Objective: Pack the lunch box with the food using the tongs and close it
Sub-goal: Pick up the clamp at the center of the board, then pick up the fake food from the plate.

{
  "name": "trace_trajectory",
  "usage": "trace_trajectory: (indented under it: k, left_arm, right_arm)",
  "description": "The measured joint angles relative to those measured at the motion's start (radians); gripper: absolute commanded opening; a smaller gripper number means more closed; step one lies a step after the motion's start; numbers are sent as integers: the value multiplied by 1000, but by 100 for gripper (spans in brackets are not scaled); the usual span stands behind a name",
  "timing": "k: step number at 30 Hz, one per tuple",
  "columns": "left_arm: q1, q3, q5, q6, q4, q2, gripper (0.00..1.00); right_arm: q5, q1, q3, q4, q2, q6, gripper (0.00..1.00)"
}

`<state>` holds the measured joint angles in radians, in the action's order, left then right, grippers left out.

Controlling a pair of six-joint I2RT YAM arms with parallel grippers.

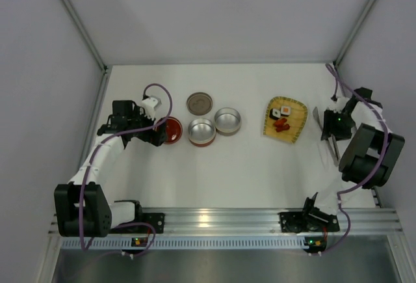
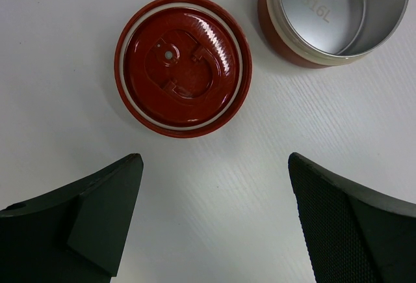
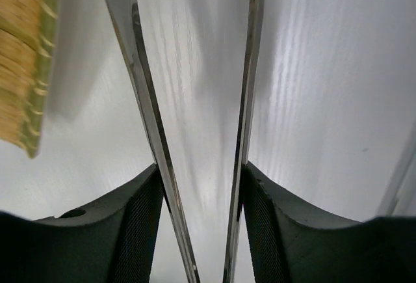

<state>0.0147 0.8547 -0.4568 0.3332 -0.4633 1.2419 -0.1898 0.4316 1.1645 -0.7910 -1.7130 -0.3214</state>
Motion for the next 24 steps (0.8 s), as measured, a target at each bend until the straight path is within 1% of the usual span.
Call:
trace_trajectory:
  k: [5, 9, 14, 19, 24]
  left_arm:
    - [0, 2, -9, -15, -2, 0, 98]
    - [0, 19, -23, -23, -3, 0, 98]
    - [0, 34, -26, -29, -7, 0, 98]
    - [0, 36, -26, -32, -12, 0, 98]
    - [0, 41, -33, -32, -30, 0, 98]
  right_arm:
    - [-68, 34, 176, -89, 78, -28, 48]
    - [-120, 44, 265, -161, 131, -51, 46]
    - [-172, 45, 295, -239, 166, -76, 41]
    - [-225, 45, 304, -313, 189, -132, 42]
    - [-284, 45, 338, -389, 258, -233, 45]
